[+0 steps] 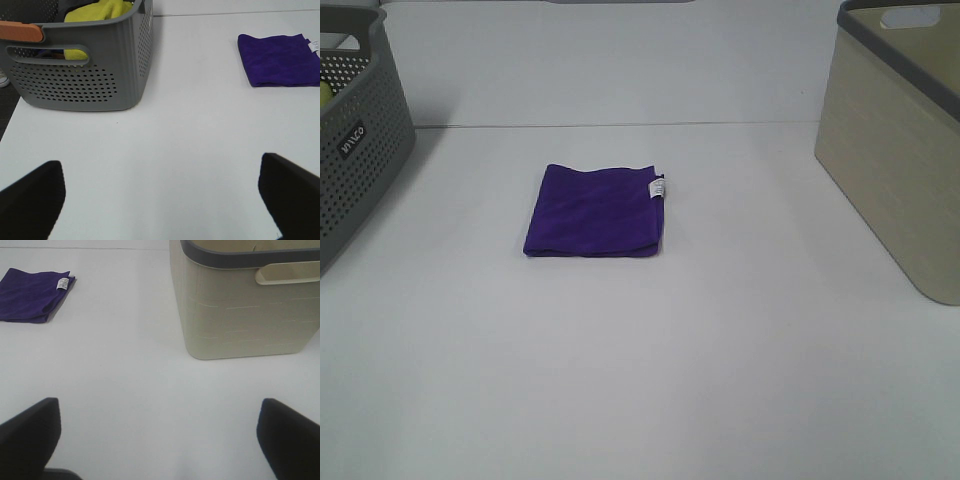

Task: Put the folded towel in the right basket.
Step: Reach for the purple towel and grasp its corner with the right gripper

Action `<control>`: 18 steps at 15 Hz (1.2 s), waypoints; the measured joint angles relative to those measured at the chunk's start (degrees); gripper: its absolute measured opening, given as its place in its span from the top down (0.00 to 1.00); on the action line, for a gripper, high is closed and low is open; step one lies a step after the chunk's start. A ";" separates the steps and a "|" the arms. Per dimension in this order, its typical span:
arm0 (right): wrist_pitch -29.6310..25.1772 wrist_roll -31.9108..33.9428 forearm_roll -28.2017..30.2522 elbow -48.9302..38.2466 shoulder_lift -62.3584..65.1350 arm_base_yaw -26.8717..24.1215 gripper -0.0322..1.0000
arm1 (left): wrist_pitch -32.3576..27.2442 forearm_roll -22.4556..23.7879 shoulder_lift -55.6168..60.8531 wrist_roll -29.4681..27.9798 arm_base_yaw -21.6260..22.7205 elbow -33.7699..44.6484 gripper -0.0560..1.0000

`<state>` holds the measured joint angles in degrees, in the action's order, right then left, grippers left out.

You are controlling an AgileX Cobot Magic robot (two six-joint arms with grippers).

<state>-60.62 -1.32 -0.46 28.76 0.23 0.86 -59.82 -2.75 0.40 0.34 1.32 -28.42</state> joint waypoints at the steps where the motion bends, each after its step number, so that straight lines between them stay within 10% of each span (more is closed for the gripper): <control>1: 0.00 0.00 0.00 0.00 0.00 0.00 0.02 | 0.00 0.00 0.00 0.00 0.00 0.00 0.01; 6: -0.11 -1.20 -0.86 1.20 -3.95 0.06 0.02 | 0.00 0.00 0.00 0.00 0.00 0.00 0.01; 18: -1.26 -5.21 -18.28 41.42 -72.94 6.59 0.02 | 0.00 0.00 0.00 0.00 0.00 0.00 0.01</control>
<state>-61.88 -6.53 -18.74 70.19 -72.71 7.45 -59.82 -2.75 0.40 0.34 1.32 -28.42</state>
